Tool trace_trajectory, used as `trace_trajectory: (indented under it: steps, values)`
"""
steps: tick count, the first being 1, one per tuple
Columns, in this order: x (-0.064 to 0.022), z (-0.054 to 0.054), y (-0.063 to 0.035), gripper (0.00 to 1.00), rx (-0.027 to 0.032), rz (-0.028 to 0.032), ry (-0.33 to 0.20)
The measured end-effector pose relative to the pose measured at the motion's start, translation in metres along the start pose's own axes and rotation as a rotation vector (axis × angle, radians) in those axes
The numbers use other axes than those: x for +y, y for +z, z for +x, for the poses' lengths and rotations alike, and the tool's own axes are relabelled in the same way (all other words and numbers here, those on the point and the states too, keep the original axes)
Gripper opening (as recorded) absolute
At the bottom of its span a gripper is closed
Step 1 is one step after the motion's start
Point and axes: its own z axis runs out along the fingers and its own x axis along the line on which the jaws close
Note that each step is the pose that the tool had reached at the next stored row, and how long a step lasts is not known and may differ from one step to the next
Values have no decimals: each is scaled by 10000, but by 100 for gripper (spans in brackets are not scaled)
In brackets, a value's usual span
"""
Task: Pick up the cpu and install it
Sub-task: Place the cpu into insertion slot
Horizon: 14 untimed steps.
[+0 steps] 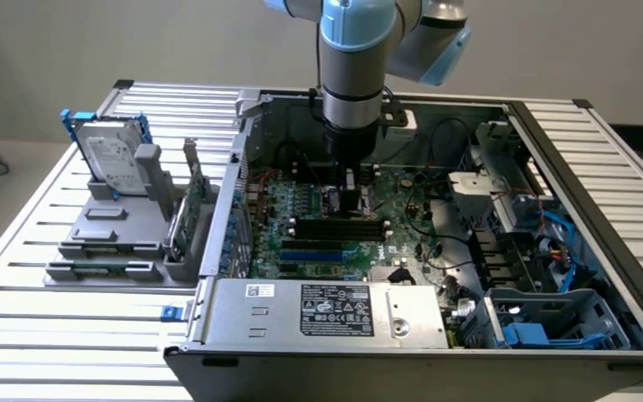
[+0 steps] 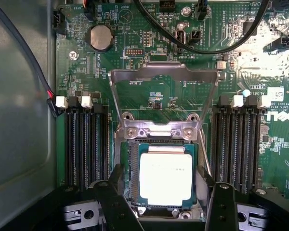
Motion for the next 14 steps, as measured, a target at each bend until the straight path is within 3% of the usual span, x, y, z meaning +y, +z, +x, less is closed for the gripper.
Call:
trace_trajectory:
  steps: [14]
  values:
    - [0, 23, 7, 68, 61, -12, 191]
